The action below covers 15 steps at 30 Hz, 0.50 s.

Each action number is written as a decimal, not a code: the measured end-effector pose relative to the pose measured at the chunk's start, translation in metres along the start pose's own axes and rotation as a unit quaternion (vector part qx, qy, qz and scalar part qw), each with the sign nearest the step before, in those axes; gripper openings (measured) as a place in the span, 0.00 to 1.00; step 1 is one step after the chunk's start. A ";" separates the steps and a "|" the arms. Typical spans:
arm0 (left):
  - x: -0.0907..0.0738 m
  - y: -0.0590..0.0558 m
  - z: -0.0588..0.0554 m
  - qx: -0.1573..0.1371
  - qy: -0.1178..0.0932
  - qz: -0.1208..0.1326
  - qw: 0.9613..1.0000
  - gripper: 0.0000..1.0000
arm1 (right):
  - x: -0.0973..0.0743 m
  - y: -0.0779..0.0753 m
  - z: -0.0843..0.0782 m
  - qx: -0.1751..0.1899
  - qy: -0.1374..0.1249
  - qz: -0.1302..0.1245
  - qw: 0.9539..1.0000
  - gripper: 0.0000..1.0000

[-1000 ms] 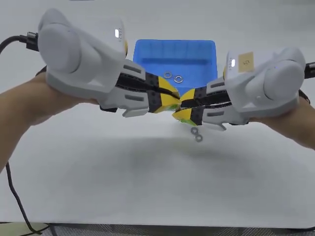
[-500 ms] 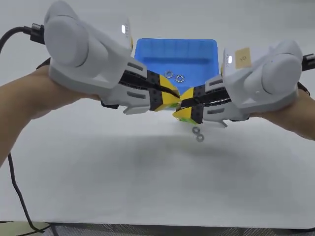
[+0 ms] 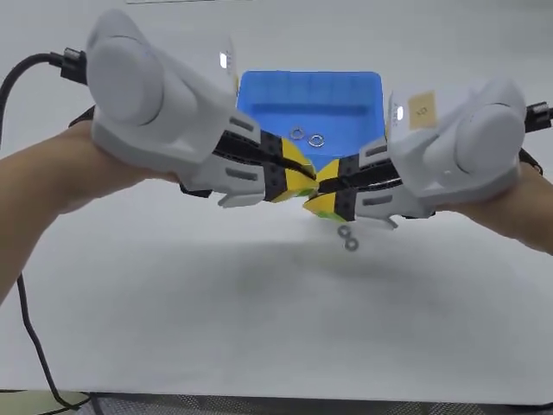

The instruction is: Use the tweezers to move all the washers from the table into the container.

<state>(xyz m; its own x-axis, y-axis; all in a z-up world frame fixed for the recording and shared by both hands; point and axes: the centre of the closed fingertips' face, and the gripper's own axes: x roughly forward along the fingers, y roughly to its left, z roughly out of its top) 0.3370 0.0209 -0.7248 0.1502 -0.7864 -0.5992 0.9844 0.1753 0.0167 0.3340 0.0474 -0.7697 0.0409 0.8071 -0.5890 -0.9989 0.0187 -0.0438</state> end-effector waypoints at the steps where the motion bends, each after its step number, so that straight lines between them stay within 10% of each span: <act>1: -0.001 -0.003 0.001 0.000 0.000 -0.003 1.000 0.07 | -0.001 0.001 0.001 -0.001 0.000 0.001 1.000 0.09; 15: -0.022 -0.007 0.024 0.014 -0.013 0.014 1.000 0.07 | -0.017 0.001 0.025 -0.021 -0.009 -0.017 1.000 0.10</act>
<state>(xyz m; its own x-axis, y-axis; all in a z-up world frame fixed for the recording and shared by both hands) 0.3290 0.0229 -0.6921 0.1794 -0.7972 -0.5765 0.9819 0.1812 0.0550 0.3318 0.0487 -0.7393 0.0731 0.8167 -0.5724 -0.9950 0.0205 -0.0978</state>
